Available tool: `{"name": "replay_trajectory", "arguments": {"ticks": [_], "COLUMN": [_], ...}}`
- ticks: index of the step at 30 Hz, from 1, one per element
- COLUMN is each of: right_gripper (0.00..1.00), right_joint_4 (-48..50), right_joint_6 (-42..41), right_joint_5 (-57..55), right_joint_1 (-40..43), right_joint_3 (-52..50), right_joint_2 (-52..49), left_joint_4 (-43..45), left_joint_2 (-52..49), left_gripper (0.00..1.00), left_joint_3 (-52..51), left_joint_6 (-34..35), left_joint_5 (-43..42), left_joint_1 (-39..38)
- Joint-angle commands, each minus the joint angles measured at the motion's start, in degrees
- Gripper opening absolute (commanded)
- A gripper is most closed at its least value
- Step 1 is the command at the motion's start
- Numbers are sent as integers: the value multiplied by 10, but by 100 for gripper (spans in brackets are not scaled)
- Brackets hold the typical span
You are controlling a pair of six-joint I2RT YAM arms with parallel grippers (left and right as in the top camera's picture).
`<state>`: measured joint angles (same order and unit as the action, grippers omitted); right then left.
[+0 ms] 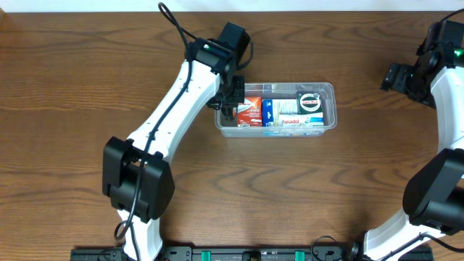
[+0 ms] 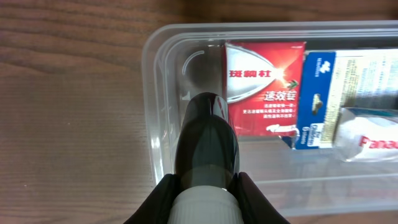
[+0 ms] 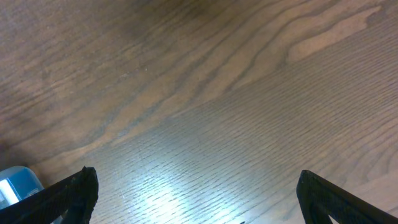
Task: Pack container
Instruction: 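Lift the bottle and carry it right over the container's left end, then lower the bottle into the container's left corner and release it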
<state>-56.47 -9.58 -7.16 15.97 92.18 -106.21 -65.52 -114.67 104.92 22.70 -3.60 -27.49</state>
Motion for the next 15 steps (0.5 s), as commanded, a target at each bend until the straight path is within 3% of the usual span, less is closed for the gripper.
{"name": "replay_trajectory", "arguments": {"ticks": [1,15], "right_gripper": [99,99], "right_joint_4": [-1,-1], "right_joint_6": [7,7], "right_joint_5": [-3,-3], "right_joint_1": [2,2], "right_joint_3": [6,6], "right_joint_2": [9,9], "left_joint_4": [4,14], "left_joint_2": [-18,-32], "left_gripper": [20,20], "left_joint_3": [2,2], "left_joint_6": [5,5], "left_joint_5": [16,45], "left_joint_1": [-7,-9]}}
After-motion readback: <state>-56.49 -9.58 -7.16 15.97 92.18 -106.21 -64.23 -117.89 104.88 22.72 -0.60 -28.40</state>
